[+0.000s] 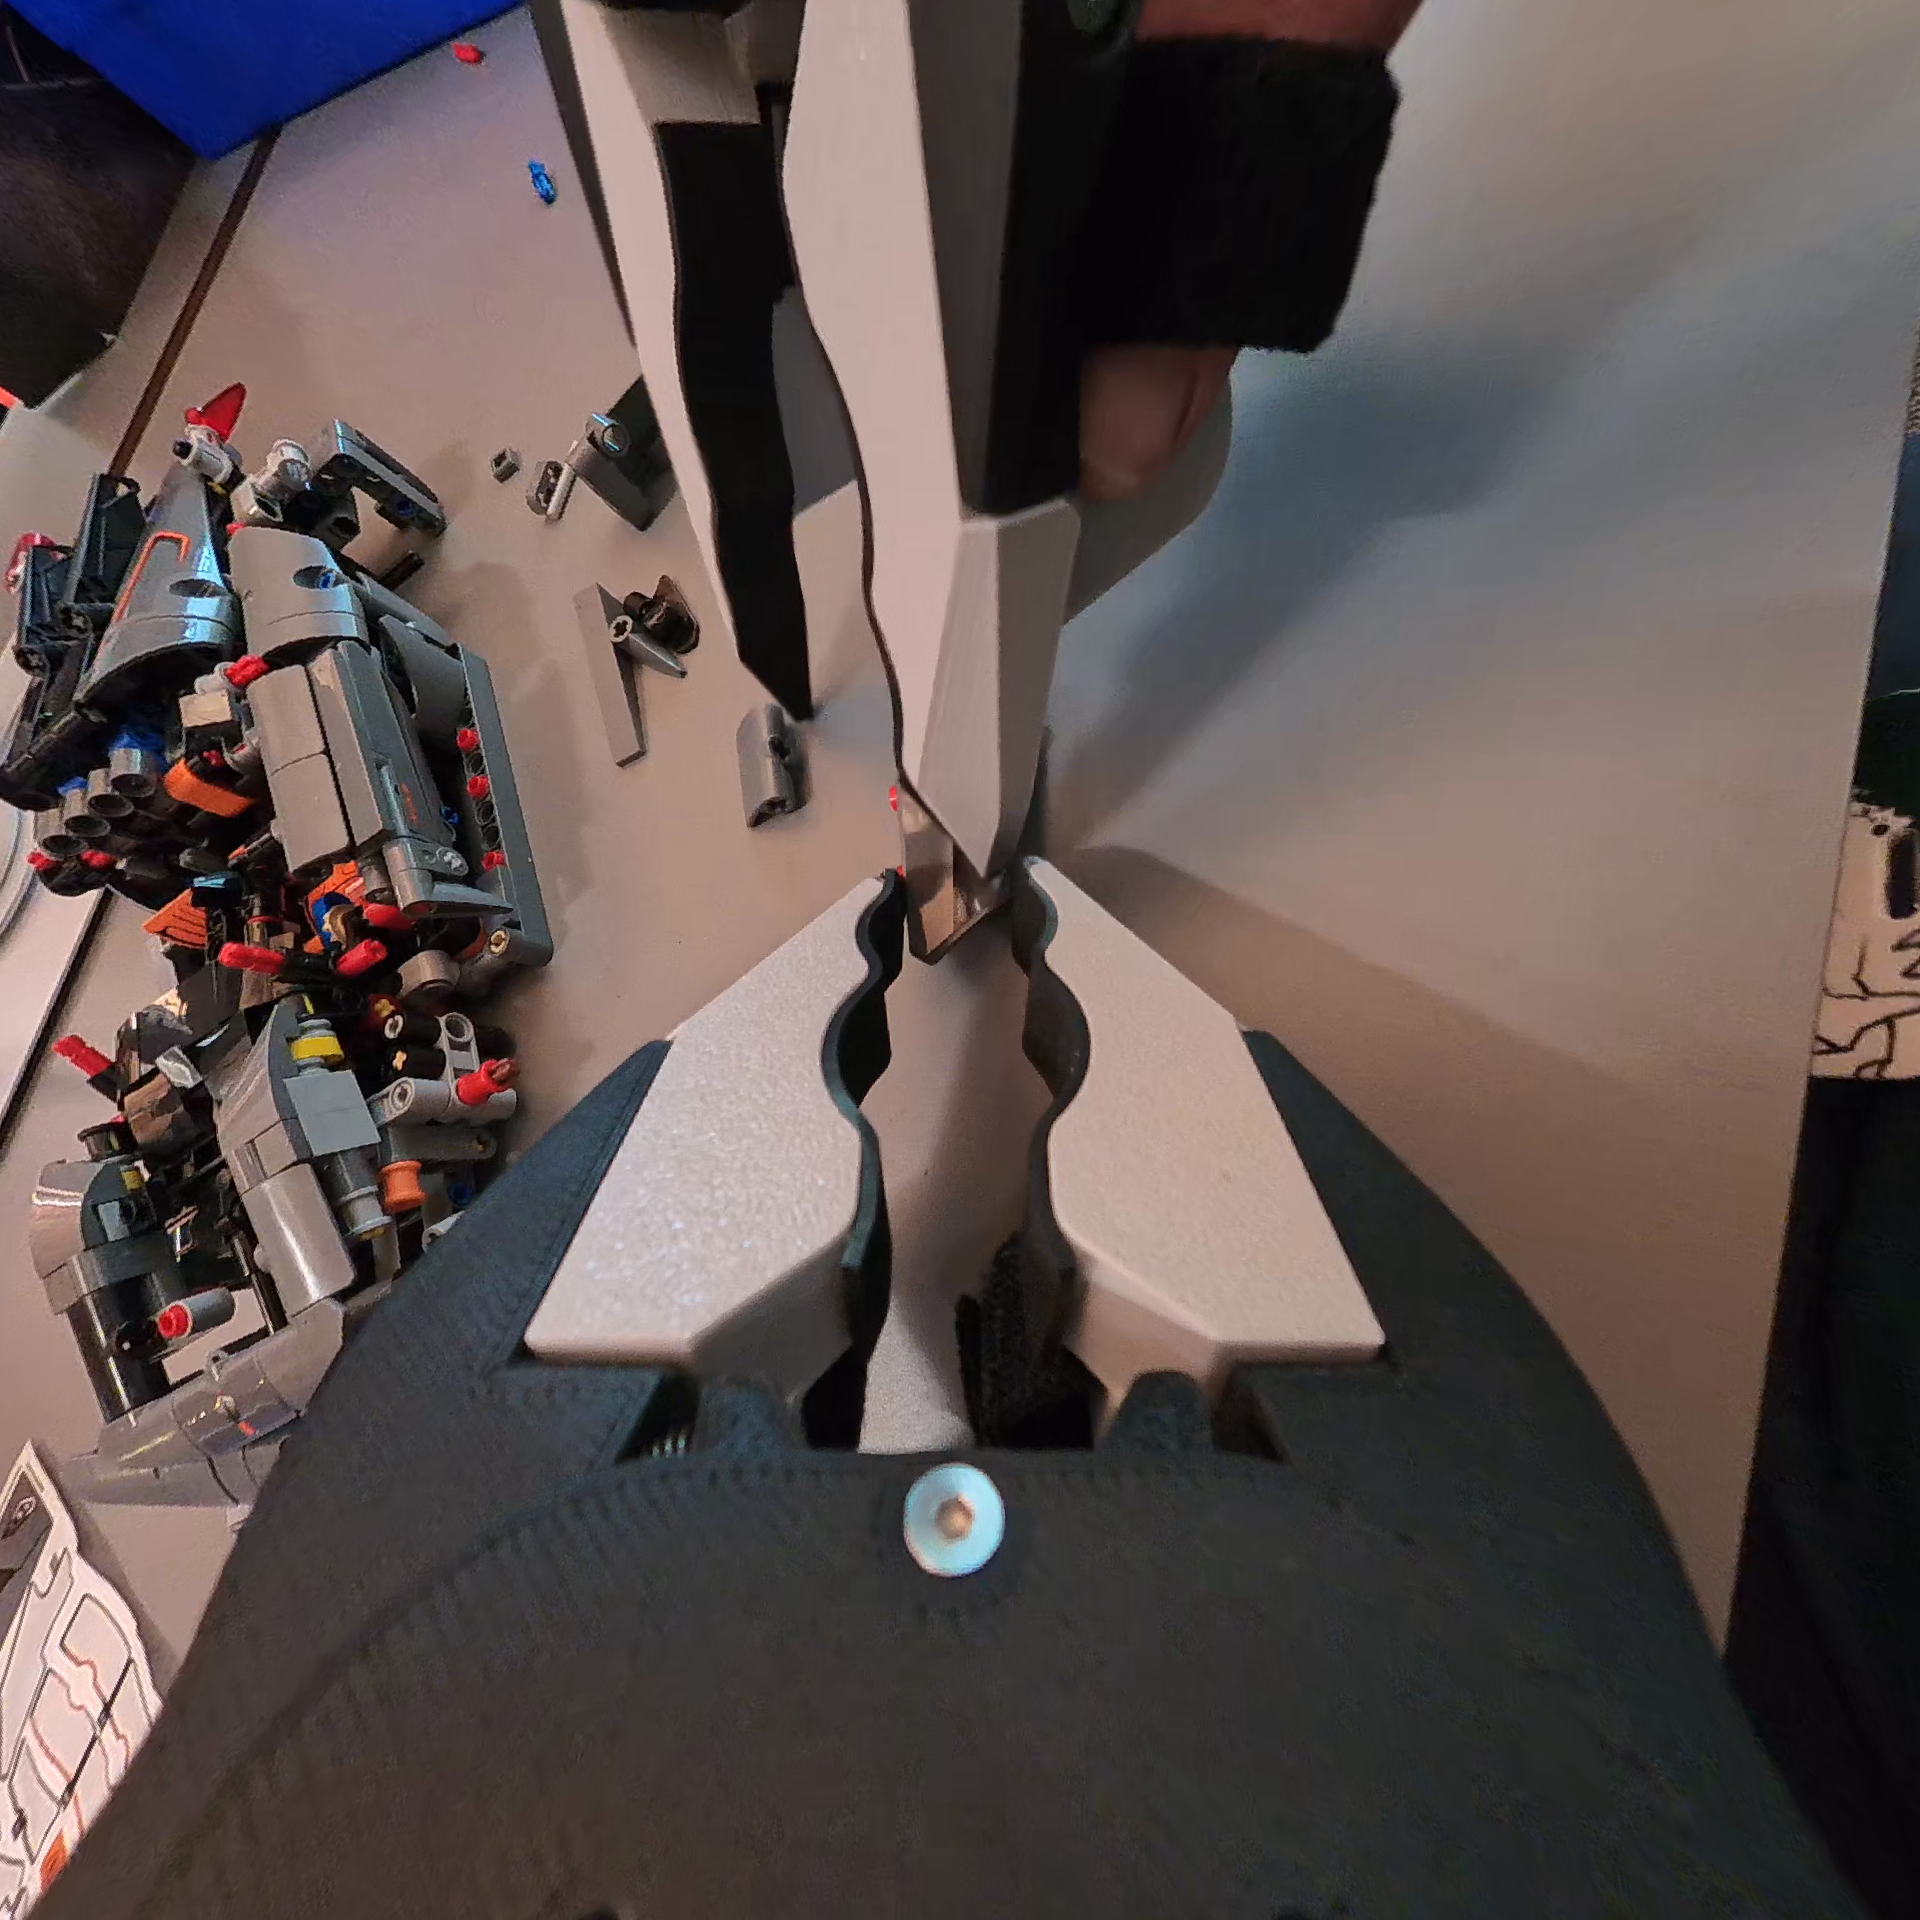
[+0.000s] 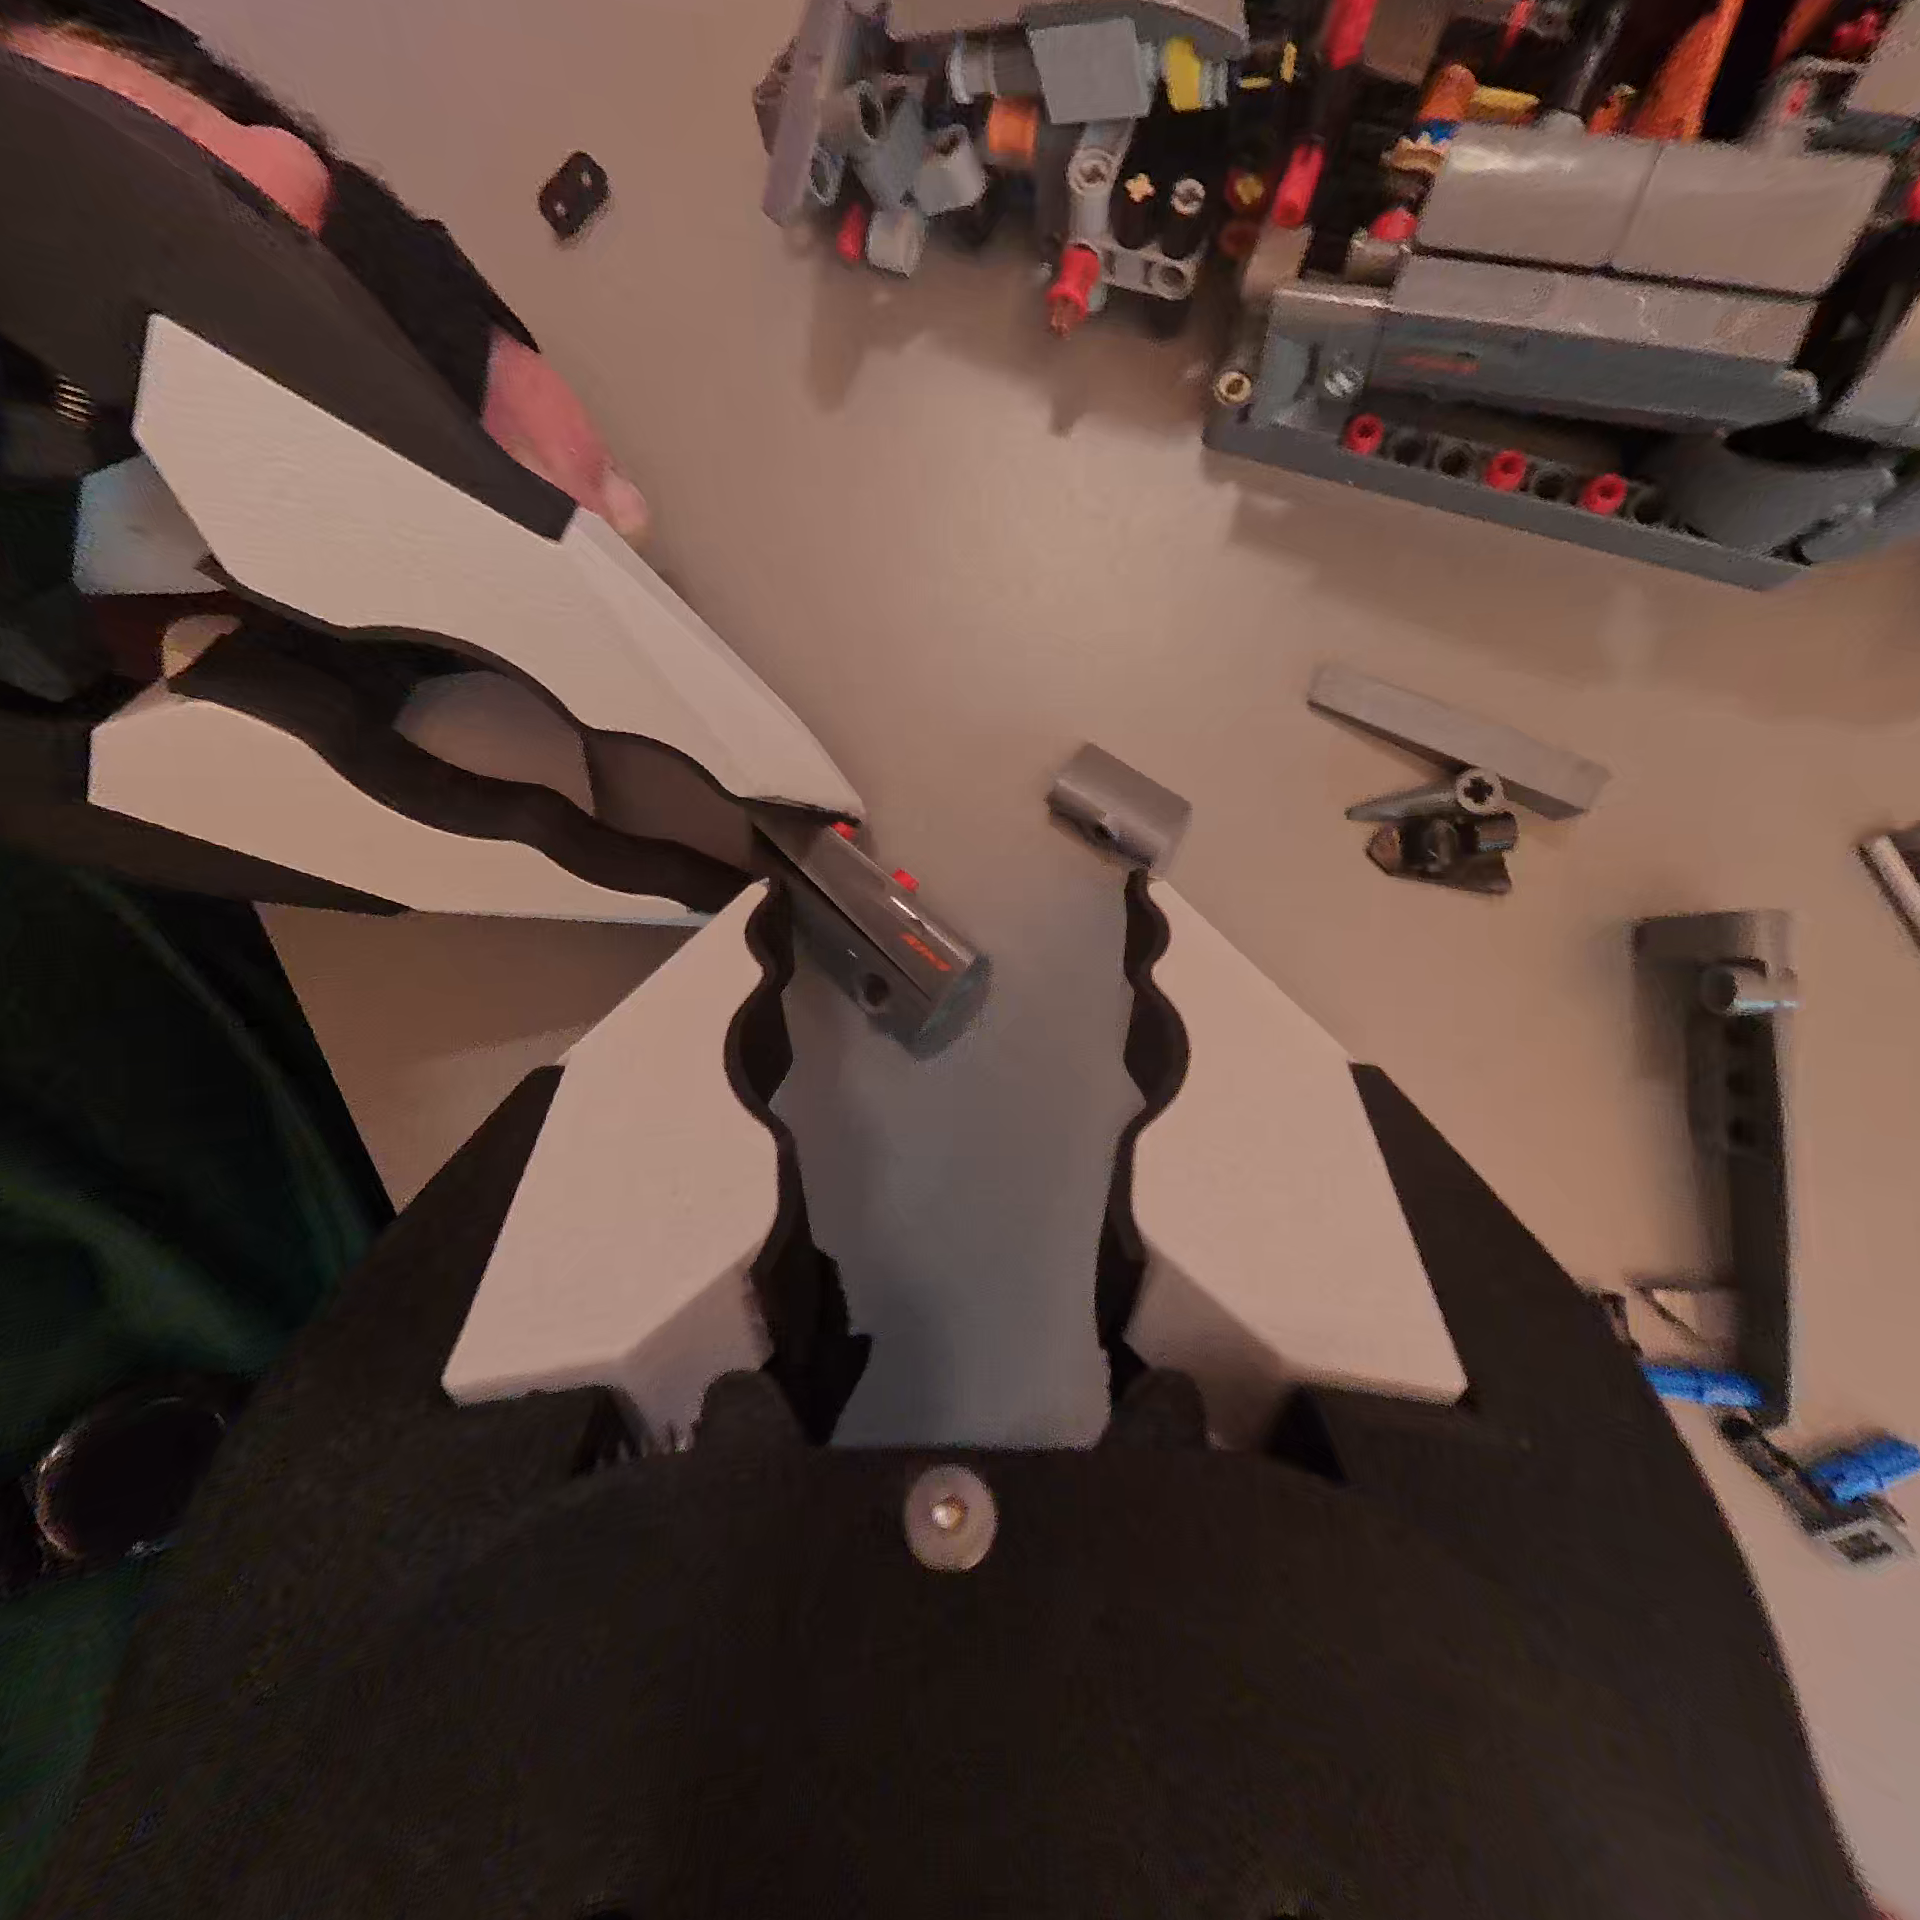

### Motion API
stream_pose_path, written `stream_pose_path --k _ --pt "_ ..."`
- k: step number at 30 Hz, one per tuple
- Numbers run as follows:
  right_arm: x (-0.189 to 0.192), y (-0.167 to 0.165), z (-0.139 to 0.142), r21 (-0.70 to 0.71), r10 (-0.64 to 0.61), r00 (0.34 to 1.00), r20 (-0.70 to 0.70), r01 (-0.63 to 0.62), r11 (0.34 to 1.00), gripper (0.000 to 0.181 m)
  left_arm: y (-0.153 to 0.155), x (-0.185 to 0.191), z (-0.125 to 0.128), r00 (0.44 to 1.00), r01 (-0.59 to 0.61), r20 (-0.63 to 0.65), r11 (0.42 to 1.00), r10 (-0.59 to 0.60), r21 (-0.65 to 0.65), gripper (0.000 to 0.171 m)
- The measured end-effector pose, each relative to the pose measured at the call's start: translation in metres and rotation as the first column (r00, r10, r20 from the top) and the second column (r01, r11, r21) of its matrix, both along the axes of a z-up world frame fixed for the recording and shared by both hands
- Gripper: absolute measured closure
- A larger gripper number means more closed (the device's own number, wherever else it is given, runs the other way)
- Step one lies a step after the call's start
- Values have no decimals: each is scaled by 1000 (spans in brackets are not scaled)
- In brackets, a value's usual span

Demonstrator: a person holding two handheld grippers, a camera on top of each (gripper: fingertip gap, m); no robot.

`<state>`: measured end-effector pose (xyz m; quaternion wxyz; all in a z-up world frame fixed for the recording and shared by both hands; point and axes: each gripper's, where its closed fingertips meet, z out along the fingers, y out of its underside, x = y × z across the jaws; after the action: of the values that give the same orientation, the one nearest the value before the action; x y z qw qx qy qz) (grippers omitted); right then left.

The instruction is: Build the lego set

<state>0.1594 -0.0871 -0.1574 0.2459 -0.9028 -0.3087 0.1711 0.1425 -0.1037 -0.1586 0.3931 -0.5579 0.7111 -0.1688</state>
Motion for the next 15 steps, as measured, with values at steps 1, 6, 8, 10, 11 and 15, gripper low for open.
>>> stream_pose_path --k 1,6,8,10,11,15 --pt "4 -1 -1 -9 -9 1000 6 9 1000 117 0 0 0 1000 0 0 1000 0 0 153" --pt "-7 -1 6 -1 12 999 -35 -12 1000 120 0 0 0 1000 1 0 1000 -1 1 153" --pt "-12 2 3 6 19 1000 -22 -19 1000 121 0 0 0 1000 1 0 1000 -1 -1 153" --pt "-11 3 0 -7 15 1000 -15 -15 1000 118 0 0 0 1000 1 0 1000 -1 2 153" --pt "-9 2 0 -10 10 1000 -17 -10 1000 117 0 0 0 1000 1 1 1000 -1 1 153" --pt "1 0 1 -17 2 1000 8 -2 1000 121 0 0 0 1000 1 0 1000 -1 1 153"
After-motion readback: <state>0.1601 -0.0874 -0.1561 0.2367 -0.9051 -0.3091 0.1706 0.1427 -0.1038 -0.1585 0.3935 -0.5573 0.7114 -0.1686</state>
